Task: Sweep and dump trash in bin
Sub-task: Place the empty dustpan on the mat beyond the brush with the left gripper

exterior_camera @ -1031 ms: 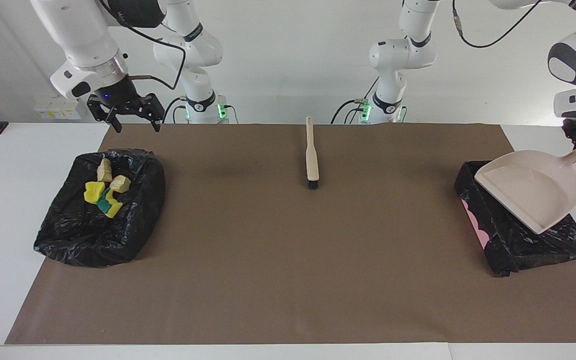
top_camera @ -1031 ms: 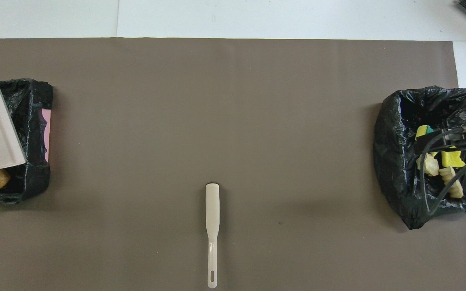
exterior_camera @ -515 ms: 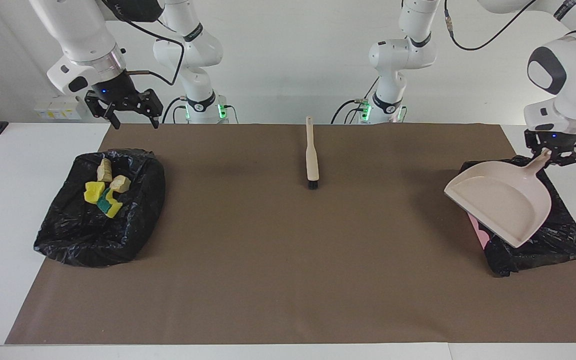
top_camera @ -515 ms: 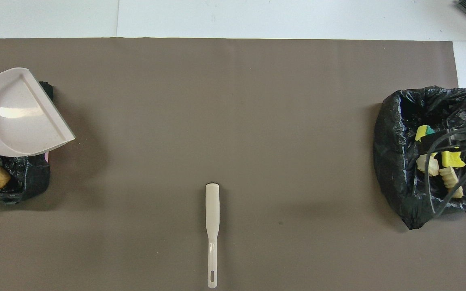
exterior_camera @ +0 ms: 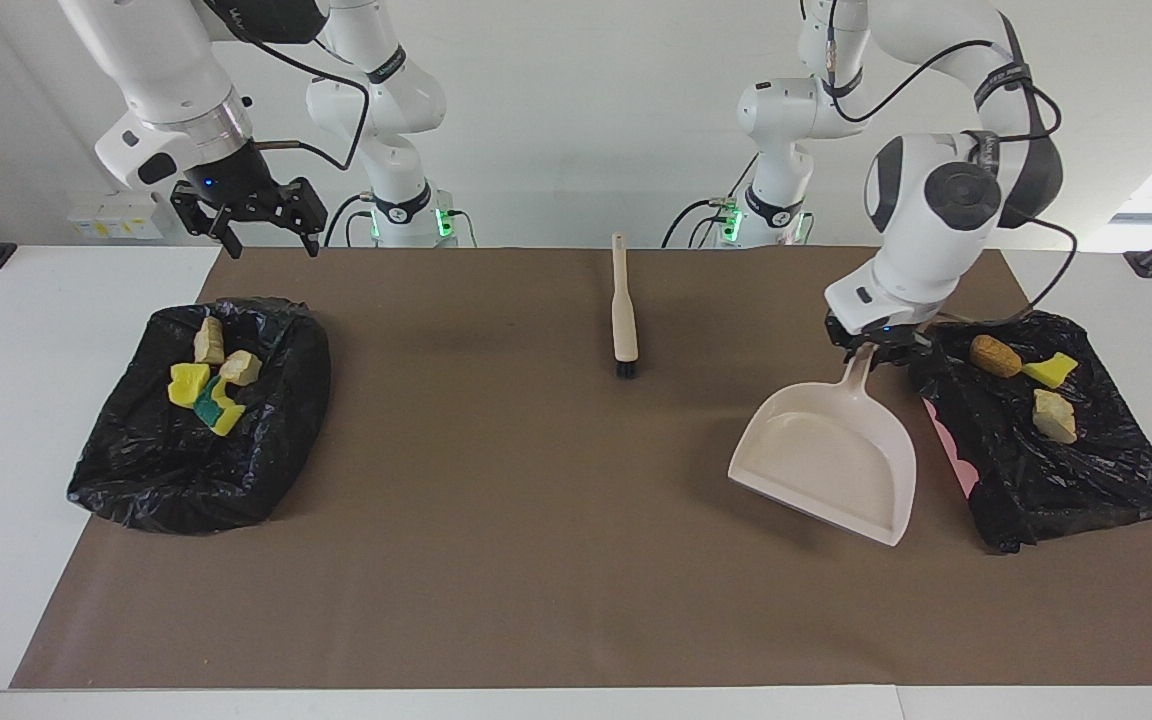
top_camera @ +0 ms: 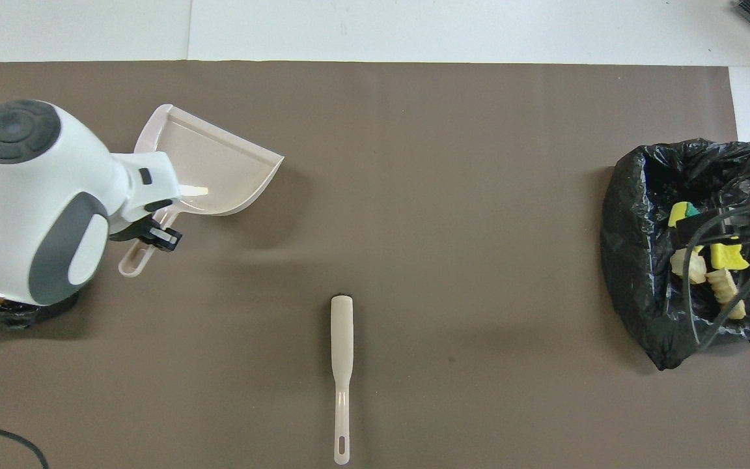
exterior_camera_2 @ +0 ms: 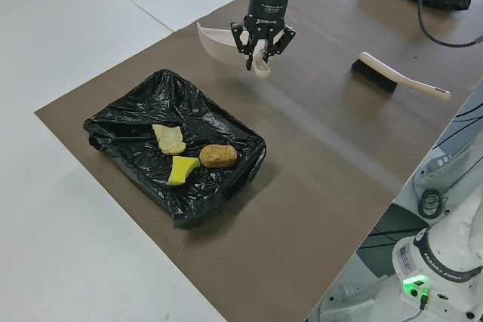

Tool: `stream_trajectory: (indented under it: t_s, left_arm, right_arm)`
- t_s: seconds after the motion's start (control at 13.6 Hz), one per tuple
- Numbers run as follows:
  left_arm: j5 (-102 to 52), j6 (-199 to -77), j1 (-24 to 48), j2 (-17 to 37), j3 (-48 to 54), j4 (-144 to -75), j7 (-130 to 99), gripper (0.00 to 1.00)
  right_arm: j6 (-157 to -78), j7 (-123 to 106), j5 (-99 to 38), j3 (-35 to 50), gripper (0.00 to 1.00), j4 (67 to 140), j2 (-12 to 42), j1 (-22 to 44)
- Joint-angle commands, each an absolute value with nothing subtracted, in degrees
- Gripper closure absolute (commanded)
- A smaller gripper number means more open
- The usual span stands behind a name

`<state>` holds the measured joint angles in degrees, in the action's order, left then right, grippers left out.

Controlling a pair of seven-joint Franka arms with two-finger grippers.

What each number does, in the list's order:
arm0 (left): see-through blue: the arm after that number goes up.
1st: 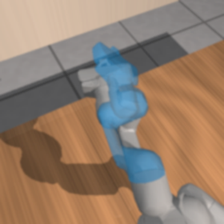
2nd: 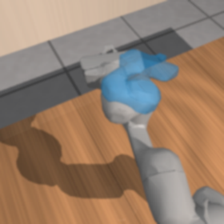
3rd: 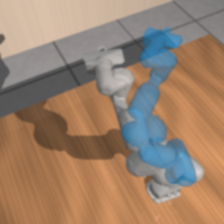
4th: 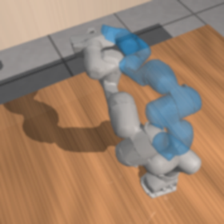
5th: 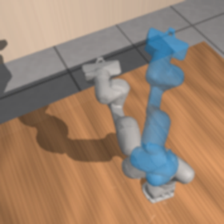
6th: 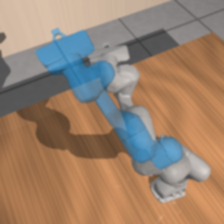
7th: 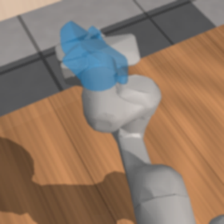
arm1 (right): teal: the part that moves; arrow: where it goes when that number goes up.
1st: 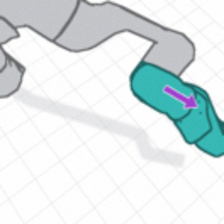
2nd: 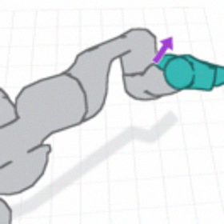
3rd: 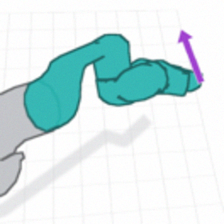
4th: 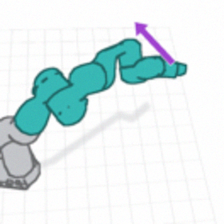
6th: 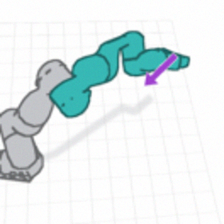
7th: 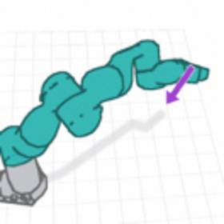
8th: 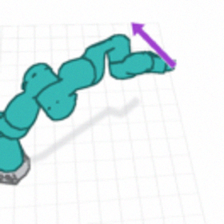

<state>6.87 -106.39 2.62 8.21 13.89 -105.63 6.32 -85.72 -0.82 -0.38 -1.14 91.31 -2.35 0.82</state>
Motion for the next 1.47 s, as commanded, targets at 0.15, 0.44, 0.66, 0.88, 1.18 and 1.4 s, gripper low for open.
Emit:
stream_trajectory:
  t_s: [0.15, 0.44, 0.66, 0.88, 1.18, 1.4]
  left_arm:
    - [5.8, -112.84, 2.99, 14.84, 23.45, -102.66, -13.76, 1.0]
    - [6.76, -115.49, 6.84, 19.67, 25.49, -98.99, -25.38, 1.0]
    - [8.0, -114.96, 10.01, 22.59, 25.49, -94.75, -29.08, 1.0]
    - [8.61, -114.79, 11.59, 25.64, 25.49, -91.87, -32.52, 1.0]
    - [9.76, -114.17, 13.45, 30.14, 25.49, -88.51, -34.01, 1.0]
    - [9.67, -115.05, 13.45, 30.32, 25.58, -88.77, -35.59, 1.0]
  right_arm:
    - [-84.81, -1.93, -1.49, -1.67, 0.0, 90.62, -2.2, 0.88]
    - [-84.81, -1.93, -1.49, -1.67, 0.0, 90.61, -2.2, 0.88]
    - [-84.81, -1.93, -1.49, -1.58, 0.0, 90.61, -2.2, 0.88]
    - [-84.81, -1.93, -1.49, -1.67, 0.0, 90.62, -2.2, 0.88]
    - [-84.81, -1.93, -1.49, -1.67, 0.0, 90.62, -2.2, 0.88]
    - [-84.81, -1.93, -1.49, -1.67, 0.0, 90.53, -2.2, 0.88]
